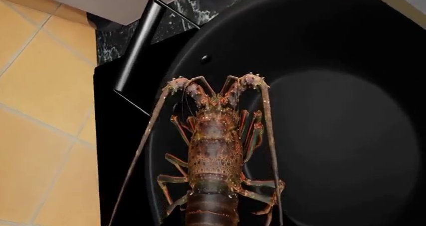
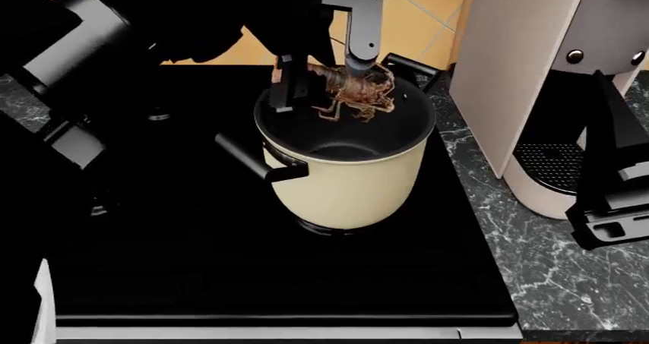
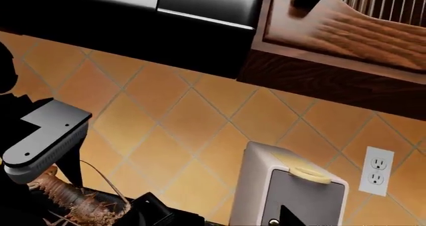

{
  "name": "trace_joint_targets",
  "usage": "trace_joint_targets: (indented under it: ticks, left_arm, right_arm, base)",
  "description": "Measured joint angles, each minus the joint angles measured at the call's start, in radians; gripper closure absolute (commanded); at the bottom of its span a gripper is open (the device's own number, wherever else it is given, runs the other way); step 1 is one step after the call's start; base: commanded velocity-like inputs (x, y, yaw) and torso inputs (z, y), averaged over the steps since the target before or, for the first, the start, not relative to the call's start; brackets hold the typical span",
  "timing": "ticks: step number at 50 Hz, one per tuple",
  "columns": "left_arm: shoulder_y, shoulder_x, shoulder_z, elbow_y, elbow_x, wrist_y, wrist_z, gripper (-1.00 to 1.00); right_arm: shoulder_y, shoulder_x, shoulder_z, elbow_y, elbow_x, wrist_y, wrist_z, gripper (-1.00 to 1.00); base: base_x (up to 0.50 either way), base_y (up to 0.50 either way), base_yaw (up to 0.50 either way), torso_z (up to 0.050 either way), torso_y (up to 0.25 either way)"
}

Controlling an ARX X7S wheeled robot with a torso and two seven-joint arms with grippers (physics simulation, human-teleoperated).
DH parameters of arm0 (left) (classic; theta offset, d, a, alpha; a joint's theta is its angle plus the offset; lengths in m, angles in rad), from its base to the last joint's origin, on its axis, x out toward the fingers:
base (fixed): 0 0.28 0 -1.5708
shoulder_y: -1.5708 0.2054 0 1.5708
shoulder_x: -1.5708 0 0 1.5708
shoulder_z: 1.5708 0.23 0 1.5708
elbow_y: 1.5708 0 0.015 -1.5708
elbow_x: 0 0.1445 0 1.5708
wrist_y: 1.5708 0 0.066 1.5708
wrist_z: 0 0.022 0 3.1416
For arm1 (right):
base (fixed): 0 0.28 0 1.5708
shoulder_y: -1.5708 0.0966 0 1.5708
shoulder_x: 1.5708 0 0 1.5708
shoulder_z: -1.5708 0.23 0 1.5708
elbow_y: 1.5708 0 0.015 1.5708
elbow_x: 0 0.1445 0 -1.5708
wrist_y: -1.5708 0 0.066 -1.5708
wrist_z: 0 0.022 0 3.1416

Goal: Frozen meat rests on a plate on the counter. Retrieve the meat and place it in a pot on a burner. Then turn the burner on.

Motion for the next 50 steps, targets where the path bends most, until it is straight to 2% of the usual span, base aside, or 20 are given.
trace_joint_targets:
  ticks: [37,38,50]
  left_arm:
    - [0.052,0.027,0.007,0.005,0.048,0.002,-0.003,1.00]
    - [0.053,0.027,0.007,0.005,0.050,0.001,-0.004,-1.00]
    - [0.055,0.027,0.001,0.005,0.062,-0.017,-0.019,-1.00]
  right_arm:
    - [-0.040,-0.022,0.089,-0.010,0.035,0.035,0.015,-1.00]
    - [-0.040,-0.023,0.090,-0.010,0.035,0.036,0.014,-1.00]
    - [-0.049,-0.041,0.109,-0.008,0.028,0.053,0.007,-1.00]
  base:
    - [0.00,0.00,0.00,0.000,0.000]
    - [0.00,0.00,0.00,0.000,0.010]
    - [0.00,0.00,0.00,0.000,0.000]
